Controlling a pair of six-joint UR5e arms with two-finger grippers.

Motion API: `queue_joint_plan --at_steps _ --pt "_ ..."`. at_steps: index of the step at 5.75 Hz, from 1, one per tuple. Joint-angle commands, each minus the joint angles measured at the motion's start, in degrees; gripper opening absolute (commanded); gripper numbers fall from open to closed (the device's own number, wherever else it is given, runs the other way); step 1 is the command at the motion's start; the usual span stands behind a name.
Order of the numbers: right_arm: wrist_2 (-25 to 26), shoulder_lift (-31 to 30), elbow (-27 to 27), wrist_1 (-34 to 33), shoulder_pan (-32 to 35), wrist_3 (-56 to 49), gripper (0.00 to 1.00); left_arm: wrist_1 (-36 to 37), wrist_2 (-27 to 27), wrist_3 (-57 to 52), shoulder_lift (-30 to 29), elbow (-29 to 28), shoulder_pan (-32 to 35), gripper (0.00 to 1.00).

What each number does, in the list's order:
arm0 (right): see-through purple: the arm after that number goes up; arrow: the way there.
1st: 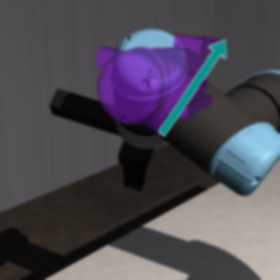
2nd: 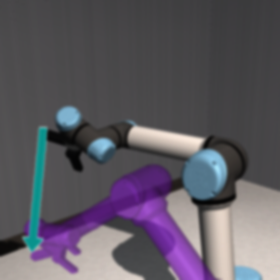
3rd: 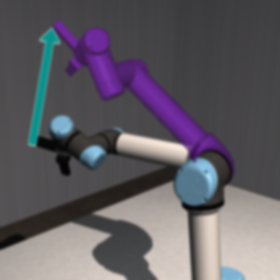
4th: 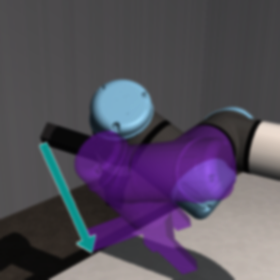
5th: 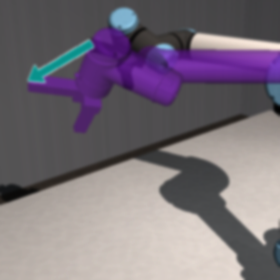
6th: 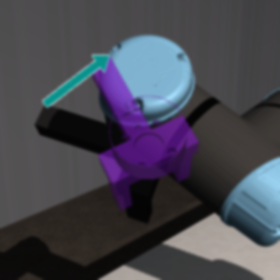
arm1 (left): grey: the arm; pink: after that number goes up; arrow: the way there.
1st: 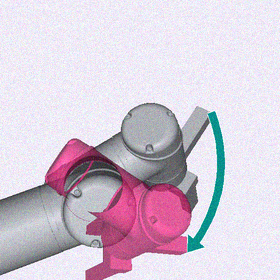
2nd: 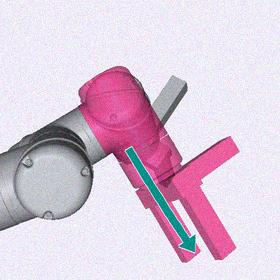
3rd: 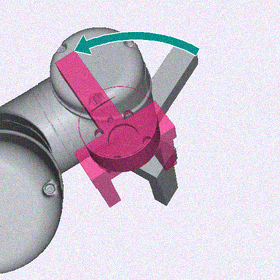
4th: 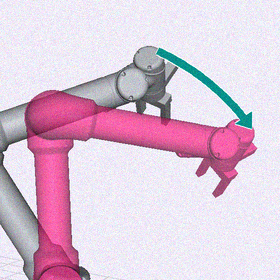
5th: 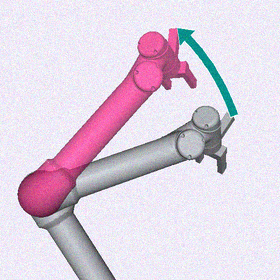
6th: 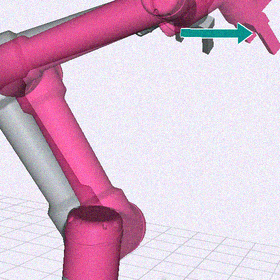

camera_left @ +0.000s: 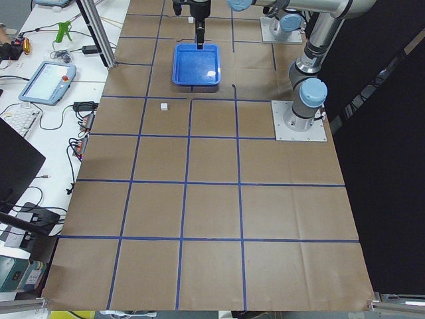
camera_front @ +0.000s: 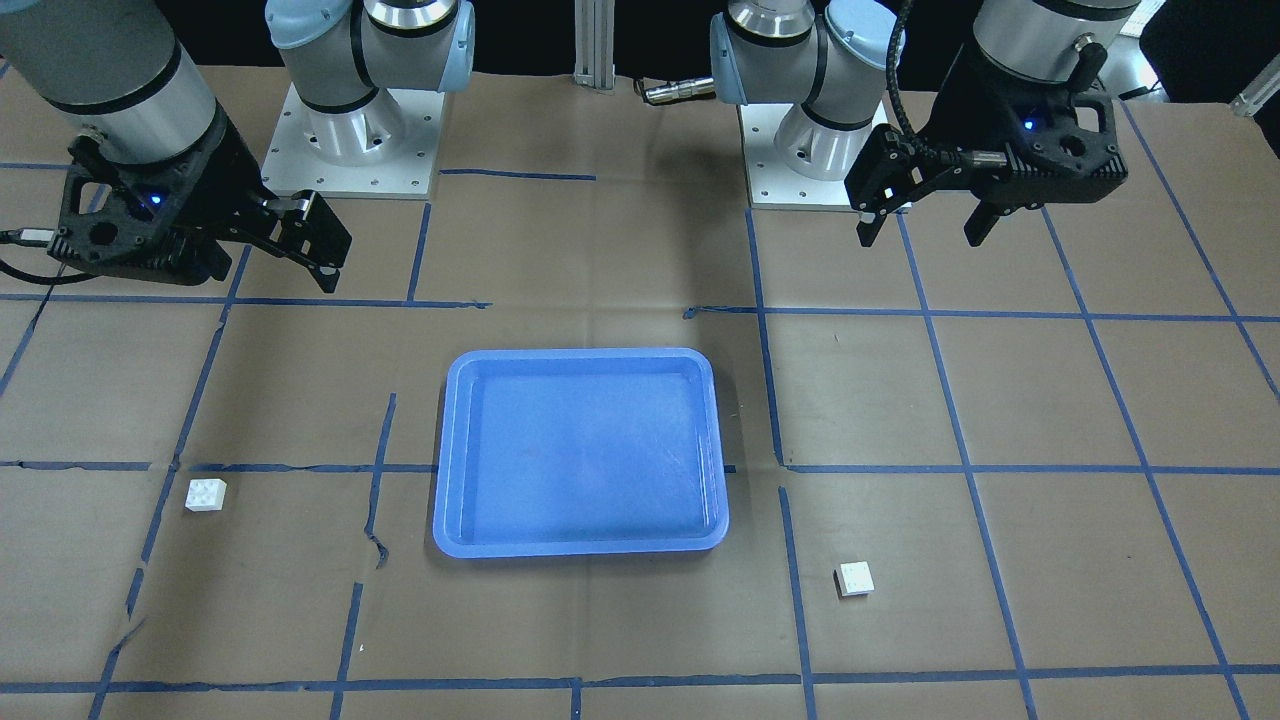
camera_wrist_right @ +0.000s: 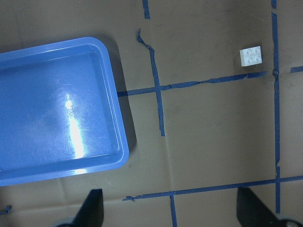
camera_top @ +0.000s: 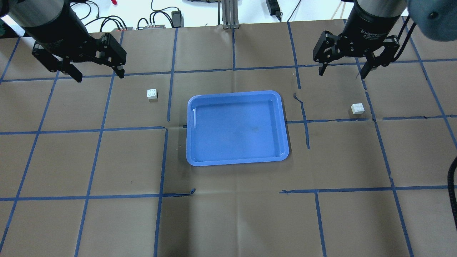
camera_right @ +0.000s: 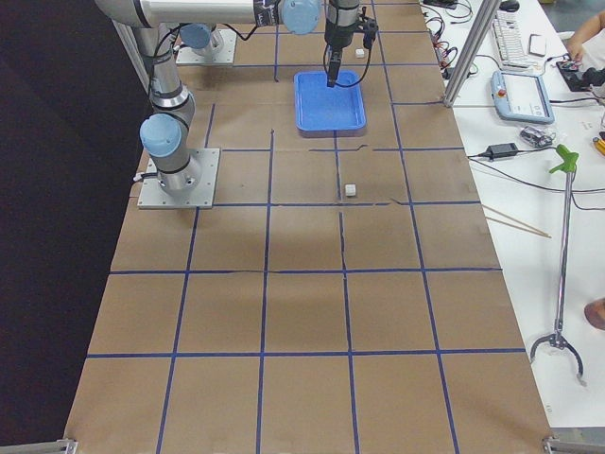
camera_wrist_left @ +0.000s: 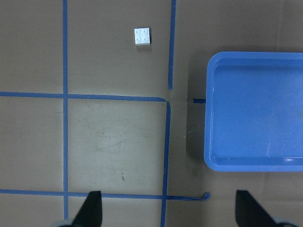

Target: Assemble white blocks and place on blue tray

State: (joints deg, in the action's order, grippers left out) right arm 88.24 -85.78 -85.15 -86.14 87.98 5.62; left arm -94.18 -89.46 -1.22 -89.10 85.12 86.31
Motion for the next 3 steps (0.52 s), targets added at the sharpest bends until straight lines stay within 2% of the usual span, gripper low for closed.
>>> queue_joint_plan --at_steps 1,3 --pt "0.00 0.00 -0.01 0.01 0.00 0.00 1.00 -0.13 -0.10 0.25 0.41 -0.04 0.26 0.99" --pt "0.00 0.00 -0.01 -0.08 0.00 0.00 1.00 -0.48 -0.01 -0.53 0.50 0.22 0.18 0.99"
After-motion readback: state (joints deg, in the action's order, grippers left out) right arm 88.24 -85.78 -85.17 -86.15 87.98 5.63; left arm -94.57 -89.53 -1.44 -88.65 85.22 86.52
